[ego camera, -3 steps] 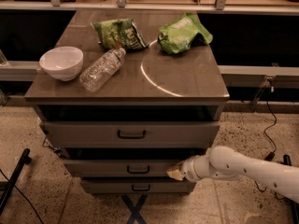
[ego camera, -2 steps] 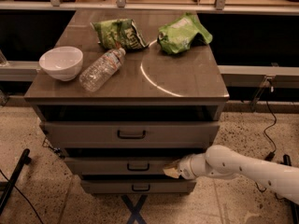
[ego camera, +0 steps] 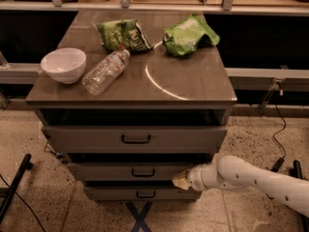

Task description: Close middle drawer

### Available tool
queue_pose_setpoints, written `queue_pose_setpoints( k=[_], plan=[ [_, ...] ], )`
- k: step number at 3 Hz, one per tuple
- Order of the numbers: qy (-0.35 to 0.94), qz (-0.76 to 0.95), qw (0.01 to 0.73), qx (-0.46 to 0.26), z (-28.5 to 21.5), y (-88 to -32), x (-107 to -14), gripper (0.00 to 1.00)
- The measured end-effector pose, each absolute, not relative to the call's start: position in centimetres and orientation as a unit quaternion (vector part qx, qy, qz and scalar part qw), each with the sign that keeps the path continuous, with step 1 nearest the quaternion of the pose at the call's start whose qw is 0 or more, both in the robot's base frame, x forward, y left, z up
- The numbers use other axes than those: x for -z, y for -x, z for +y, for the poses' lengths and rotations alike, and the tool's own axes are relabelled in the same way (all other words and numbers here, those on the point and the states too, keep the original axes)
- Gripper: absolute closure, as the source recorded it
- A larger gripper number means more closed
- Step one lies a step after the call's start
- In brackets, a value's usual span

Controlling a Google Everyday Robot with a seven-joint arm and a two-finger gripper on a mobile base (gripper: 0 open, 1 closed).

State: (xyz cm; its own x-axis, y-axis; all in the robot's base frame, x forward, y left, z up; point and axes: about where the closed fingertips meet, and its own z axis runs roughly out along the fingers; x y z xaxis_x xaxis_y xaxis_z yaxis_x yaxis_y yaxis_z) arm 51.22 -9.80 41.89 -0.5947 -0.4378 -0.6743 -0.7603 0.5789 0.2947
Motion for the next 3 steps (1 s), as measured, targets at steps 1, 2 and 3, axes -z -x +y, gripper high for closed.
queue_pose_setpoints(
  k=[1, 2, 3],
  plan=[
    [0.371, 0.840, 0.271, -0.288, -11.6, -48.7, -42.7, 1.00],
    [0.390, 0.834, 0.261, -0.291, -13.6, -46.1, -43.7, 1.00],
    [0.394, 0.832, 0.257, -0.295, -13.6, -45.6, -43.7, 0.86]
  ],
)
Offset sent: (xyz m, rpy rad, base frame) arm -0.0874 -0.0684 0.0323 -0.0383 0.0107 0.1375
